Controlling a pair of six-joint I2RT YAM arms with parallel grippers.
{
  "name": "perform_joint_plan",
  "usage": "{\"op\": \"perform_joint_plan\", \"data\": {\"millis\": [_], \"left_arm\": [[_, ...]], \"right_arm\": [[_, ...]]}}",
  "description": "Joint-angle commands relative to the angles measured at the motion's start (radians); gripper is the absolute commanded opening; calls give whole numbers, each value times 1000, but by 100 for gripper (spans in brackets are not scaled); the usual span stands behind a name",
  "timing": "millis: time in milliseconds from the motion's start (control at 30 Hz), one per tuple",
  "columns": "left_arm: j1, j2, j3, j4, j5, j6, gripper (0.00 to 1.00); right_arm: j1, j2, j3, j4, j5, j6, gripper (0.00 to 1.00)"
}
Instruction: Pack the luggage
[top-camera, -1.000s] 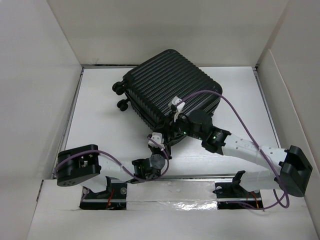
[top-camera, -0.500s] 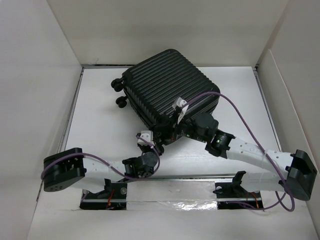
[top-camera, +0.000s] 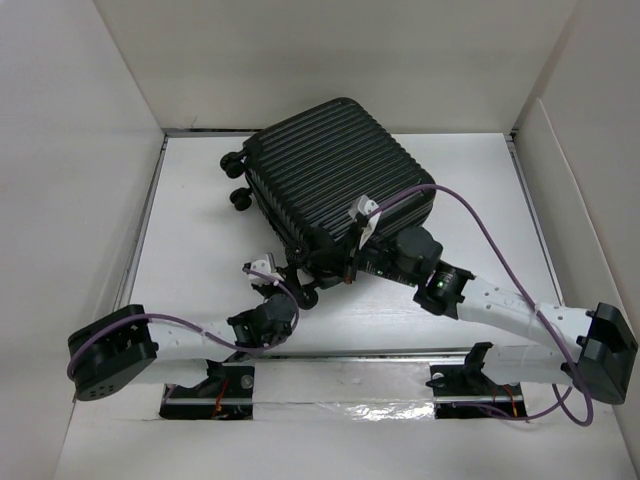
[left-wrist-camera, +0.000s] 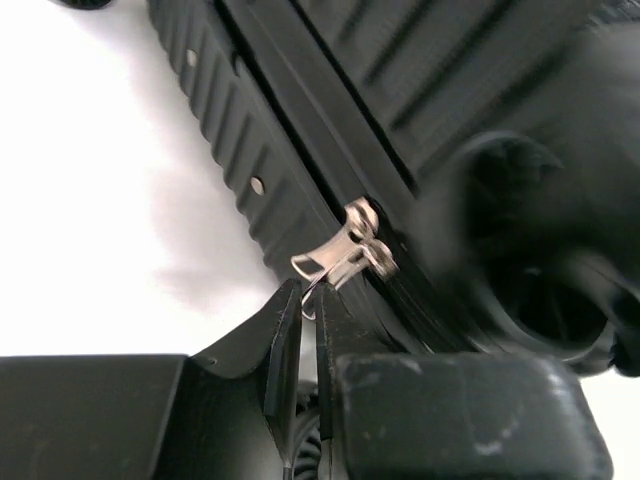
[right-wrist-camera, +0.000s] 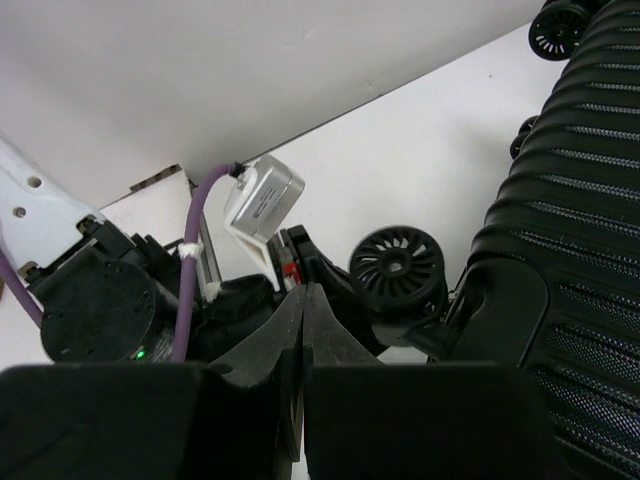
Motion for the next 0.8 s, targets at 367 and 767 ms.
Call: {"op": "perform_joint_plan", "data": {"millis": [367, 767], "left_arm": [[89, -434, 119, -730, -118, -410, 72], [89, -889, 246, -795, 185, -44, 99]], "right_arm": [[-1, -95, 4, -61, 190, -63, 9], [-389, -65, 87, -144, 183, 19, 84]]}}
